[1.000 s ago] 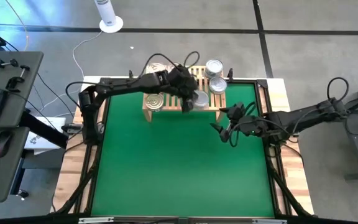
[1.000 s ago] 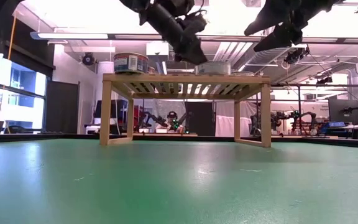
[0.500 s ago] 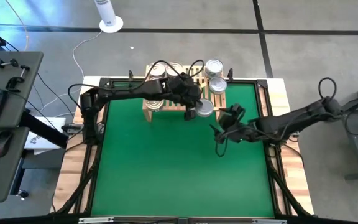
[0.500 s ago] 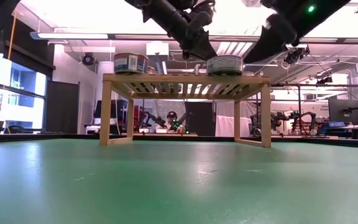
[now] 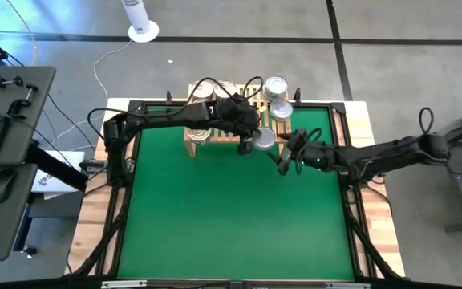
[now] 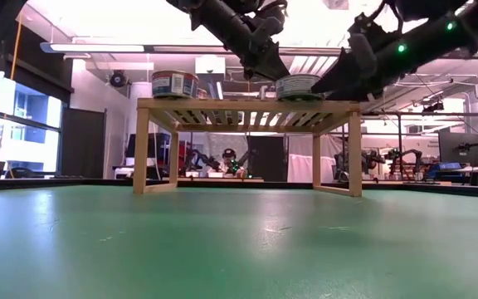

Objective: Stack canned seafood by type on shelf
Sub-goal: Stack the green tuna can on top of the green tuna can on the shelf

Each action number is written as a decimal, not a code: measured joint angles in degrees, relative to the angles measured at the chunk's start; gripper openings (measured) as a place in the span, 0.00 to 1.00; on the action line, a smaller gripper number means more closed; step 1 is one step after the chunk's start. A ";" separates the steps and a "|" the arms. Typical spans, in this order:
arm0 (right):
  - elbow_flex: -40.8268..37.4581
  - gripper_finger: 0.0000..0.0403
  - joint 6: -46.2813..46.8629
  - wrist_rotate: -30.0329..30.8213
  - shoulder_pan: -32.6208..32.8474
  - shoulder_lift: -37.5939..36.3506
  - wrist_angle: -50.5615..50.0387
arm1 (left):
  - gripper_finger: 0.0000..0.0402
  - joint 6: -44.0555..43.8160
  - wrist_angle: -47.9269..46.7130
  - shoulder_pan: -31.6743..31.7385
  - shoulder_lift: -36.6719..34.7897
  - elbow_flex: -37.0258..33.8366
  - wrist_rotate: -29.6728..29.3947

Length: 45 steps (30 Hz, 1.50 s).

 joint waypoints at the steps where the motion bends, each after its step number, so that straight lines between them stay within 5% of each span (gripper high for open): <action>1: -1.01 0.98 -0.59 -1.05 -0.78 0.22 2.73 | 0.00 0.19 0.06 0.00 0.00 0.00 -0.02; 6: -3.69 0.98 -2.69 -4.17 -3.47 0.82 12.44 | 0.00 0.25 1.12 0.02 0.05 -0.02 -0.26; 19: -3.75 0.98 -3.86 -18.62 -11.47 0.84 13.32 | 0.00 1.08 3.37 -0.16 0.57 -0.07 -0.23; 27: -3.75 0.98 -3.59 -19.12 -11.59 0.84 13.28 | 0.00 -1.22 2.68 -1.05 -1.02 3.39 -0.43; 37: -3.75 0.98 -2.74 -19.12 -11.57 0.84 12.97 | 0.00 -3.73 -20.86 0.34 -2.06 9.72 -2.54; 45: -3.75 0.98 -2.72 -19.25 -11.57 0.84 12.99 | 0.00 -3.92 -8.43 1.92 0.90 2.95 -2.67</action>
